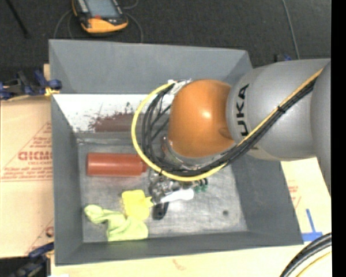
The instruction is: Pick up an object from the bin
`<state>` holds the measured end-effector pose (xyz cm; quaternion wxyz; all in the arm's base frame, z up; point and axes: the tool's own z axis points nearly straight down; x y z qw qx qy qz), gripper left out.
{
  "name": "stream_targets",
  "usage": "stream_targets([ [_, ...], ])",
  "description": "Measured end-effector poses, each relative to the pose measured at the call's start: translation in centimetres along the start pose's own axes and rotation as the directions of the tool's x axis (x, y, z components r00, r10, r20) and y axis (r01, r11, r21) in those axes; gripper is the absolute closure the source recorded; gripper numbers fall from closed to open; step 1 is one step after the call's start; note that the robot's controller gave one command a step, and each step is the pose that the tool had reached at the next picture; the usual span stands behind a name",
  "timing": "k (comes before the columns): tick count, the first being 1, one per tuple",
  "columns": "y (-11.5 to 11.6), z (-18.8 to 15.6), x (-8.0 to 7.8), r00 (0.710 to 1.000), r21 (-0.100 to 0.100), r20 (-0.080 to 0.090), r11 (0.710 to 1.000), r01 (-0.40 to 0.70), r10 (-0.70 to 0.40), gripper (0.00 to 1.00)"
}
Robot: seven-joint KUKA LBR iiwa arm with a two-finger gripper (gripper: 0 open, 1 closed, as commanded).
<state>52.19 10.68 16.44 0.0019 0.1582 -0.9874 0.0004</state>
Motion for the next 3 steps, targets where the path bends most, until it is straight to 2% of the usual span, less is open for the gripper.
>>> stream_targets([
  [1, -0.56, -9.75, 0.91, 1.0, 0.0, 0.008, 1.0, 0.023, -0.023, 1.0],
  [3, -0.55, -9.75, 0.91, 1.0, -0.001, 0.007, 1.0, 0.019, -0.019, 1.0],
])
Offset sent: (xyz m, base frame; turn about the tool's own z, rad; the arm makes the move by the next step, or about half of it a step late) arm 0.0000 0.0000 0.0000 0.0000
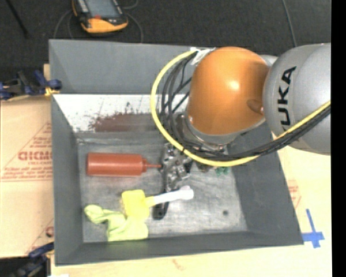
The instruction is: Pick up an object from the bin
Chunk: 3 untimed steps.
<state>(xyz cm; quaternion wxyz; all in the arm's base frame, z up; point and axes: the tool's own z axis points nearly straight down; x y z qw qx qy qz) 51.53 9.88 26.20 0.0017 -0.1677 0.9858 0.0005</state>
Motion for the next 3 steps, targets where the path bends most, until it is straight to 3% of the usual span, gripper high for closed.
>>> stream_targets([
  [3, 0.0, 0.0, 0.0, 1.0, 0.0, 0.0, 1.0, -0.003, 0.003, 1.0],
])
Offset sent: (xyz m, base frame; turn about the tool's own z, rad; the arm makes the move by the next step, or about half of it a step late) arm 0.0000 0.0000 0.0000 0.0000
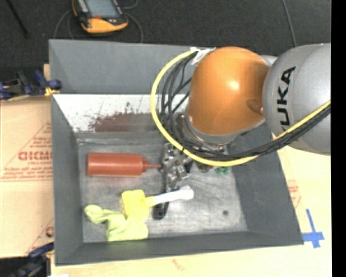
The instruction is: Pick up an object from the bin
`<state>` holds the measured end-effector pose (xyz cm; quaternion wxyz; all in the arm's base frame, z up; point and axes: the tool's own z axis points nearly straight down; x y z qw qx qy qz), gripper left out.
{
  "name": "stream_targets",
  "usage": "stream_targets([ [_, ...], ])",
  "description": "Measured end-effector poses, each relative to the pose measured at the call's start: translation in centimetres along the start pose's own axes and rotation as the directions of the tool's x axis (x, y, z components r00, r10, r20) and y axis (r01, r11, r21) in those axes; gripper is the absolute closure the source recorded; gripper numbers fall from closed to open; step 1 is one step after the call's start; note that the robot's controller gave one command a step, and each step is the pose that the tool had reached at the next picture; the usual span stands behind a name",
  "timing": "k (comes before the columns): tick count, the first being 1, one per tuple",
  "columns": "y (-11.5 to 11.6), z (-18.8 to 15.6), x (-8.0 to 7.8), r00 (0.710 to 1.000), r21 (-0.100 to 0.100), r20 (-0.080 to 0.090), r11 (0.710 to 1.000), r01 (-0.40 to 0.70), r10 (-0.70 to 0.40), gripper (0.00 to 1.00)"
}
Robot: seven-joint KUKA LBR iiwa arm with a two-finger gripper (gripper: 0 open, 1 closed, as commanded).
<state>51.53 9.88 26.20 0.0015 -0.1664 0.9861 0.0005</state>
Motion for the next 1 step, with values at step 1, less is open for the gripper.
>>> stream_targets([
  [1, 0.0, 0.0, 0.0, 1.0, 0.0, 0.0, 1.0, 0.0, 0.0, 1.0],
])
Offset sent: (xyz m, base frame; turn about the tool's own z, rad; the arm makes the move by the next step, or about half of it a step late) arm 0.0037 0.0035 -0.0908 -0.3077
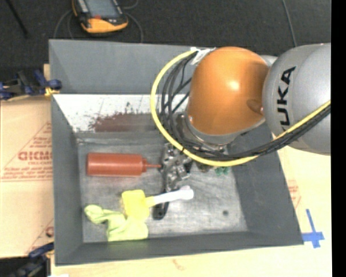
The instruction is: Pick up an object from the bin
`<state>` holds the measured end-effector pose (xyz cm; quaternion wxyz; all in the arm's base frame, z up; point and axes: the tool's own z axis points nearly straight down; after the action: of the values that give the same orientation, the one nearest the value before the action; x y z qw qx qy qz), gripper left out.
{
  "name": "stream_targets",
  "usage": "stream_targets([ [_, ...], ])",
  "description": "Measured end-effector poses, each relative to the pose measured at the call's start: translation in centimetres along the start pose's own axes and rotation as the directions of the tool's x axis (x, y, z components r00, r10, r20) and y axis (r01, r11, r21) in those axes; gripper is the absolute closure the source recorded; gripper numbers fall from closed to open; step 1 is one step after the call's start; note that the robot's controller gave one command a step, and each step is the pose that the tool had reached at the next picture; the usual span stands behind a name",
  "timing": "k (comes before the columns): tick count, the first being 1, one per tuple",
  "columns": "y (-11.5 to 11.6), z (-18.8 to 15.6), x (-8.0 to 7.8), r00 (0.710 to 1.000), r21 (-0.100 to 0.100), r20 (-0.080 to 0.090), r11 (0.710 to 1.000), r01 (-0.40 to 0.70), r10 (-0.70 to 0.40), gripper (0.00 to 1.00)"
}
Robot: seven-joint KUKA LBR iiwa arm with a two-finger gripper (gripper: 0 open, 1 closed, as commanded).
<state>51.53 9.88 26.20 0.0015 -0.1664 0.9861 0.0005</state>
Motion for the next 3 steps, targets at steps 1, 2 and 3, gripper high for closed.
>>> stream_targets([
  [1, 0.1, 9.0, -0.4, 0.956, -0.001, -0.004, 0.956, 0.294, -0.294, 0.0],
  [2, 0.1, 9.1, -0.5, 0.954, 0.0, -0.002, 0.954, 0.301, -0.301, 0.0],
  [3, 0.2, 18.0, -0.4, 0.906, 0.002, 0.009, 0.906, 0.423, -0.423, 1.0],
])
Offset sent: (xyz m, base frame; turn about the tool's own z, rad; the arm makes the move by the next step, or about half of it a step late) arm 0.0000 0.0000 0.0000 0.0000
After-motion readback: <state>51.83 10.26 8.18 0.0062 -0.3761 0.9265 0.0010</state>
